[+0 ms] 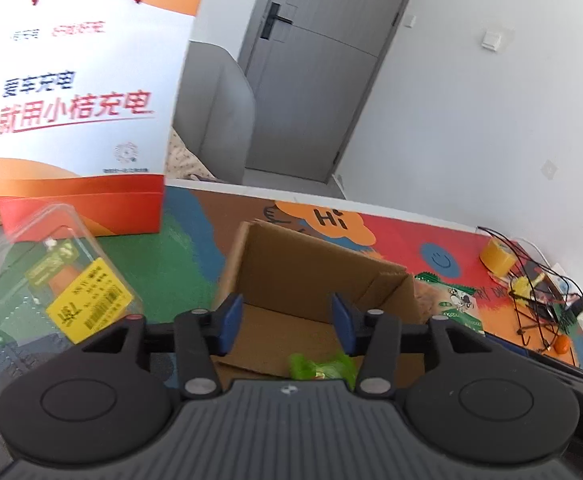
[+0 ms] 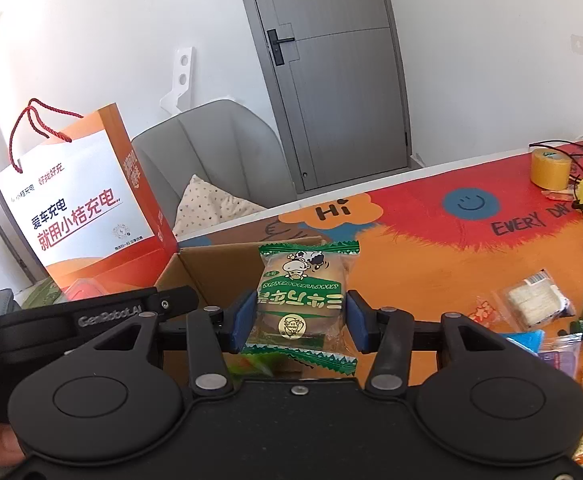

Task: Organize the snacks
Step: 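Carry the green packet into the box and open the left gripper while the right drops the bread in, then grasp a clear stick snack packet with the left gripper while the right grasps an orange-labeled bread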

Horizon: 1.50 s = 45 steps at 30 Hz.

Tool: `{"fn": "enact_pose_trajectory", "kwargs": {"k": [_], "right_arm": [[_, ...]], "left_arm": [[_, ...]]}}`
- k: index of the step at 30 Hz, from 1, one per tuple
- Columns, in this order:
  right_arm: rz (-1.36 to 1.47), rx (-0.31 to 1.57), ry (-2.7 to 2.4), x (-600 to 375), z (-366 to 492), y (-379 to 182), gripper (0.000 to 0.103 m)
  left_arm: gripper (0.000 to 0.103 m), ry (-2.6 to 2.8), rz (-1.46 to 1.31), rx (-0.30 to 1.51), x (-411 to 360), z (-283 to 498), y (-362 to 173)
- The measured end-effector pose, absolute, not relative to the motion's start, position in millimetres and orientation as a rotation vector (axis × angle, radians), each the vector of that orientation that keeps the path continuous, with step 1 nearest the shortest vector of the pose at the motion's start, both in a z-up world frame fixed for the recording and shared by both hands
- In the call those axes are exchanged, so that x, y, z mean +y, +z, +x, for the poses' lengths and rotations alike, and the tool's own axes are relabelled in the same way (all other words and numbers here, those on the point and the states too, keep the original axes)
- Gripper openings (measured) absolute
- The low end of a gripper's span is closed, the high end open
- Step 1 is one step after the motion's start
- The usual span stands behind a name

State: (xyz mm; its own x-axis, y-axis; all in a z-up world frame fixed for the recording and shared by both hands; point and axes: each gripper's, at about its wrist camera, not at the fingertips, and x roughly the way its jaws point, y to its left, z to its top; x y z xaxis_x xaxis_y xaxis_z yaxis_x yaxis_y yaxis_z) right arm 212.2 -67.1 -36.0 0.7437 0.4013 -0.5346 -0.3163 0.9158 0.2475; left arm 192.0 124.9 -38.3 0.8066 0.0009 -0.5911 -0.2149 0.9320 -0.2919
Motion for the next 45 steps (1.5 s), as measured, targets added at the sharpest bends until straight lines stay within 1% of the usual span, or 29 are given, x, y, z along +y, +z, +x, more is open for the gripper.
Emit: {"fn": "enact_pose_trajectory", "kwargs": {"k": [2, 7, 10, 12, 13, 14, 15, 16, 17, 18, 19, 20, 21, 23, 28, 32, 34, 37, 42, 43, 45], "right_arm": [[0.145, 0.619, 0.398, -65, 214, -37, 0.048], [0.177, 0.636, 0.414, -60, 222, -42, 0.048], [0.203, 0.636, 0.434, -57, 224, -42, 0.048], [0.227, 0.639, 0.458, -56, 226, -41, 0.053], [0.238, 0.638, 0.467, -57, 227, -41, 0.056], [0.244, 0.636, 0.467, -58, 226, -40, 0.062], [0.245, 0.63, 0.458, -59, 224, -39, 0.064], [0.245, 0.625, 0.449, -61, 222, -39, 0.065], [0.245, 0.625, 0.441, -63, 221, -39, 0.065], [0.247, 0.628, 0.436, -66, 219, -38, 0.065], [0.249, 0.631, 0.434, -69, 216, -38, 0.065], [0.248, 0.631, 0.431, -71, 214, -37, 0.068], [0.246, 0.627, 0.428, -75, 210, -36, 0.073], [0.241, 0.614, 0.407, -84, 201, -34, 0.079], [0.246, 0.608, 0.379, -107, 185, -32, 0.084], [0.258, 0.618, 0.348, -126, 176, -33, 0.086], [0.271, 0.618, 0.341, -136, 172, -33, 0.089], [0.27, 0.611, 0.333, -150, 164, -32, 0.09], [0.272, 0.595, 0.338, -171, 150, -29, 0.095], [0.274, 0.591, 0.336, -175, 147, -29, 0.097], [0.282, 0.583, 0.332, -183, 142, -29, 0.103]], "left_arm": [[0.054, 0.13, -0.36, 0.612, 126, 185, -35], [0.058, 0.157, -0.389, 0.589, 133, 168, -26], [0.066, 0.197, -0.392, 0.572, 138, 160, -23], [0.074, 0.216, -0.401, 0.567, 142, 155, -22], [0.075, 0.222, -0.404, 0.568, 143, 153, -22], [0.078, 0.223, -0.406, 0.571, 143, 152, -23], [0.081, 0.222, -0.407, 0.575, 143, 150, -23], [0.083, 0.219, -0.409, 0.581, 142, 149, -24], [0.09, 0.216, -0.413, 0.589, 141, 149, -25], [0.093, 0.21, -0.419, 0.599, 139, 148, -26], [0.094, 0.205, -0.423, 0.604, 137, 147, -27], [0.094, 0.201, -0.423, 0.607, 135, 146, -28], [0.095, 0.2, -0.42, 0.61, 131, 144, -28], [0.095, 0.193, -0.414, 0.612, 125, 141, -28], [0.097, 0.174, -0.398, 0.62, 106, 131, -26], [0.102, 0.153, -0.375, 0.622, 90, 126, -24], [0.102, 0.147, -0.372, 0.619, 83, 123, -23], [0.103, 0.146, -0.357, 0.624, 73, 121, -22], [0.103, 0.128, -0.326, 0.624, 52, 115, -19], [0.103, 0.123, -0.32, 0.623, 49, 114, -18], [0.103, 0.108, -0.312, 0.617, 41, 110, -16]]}}
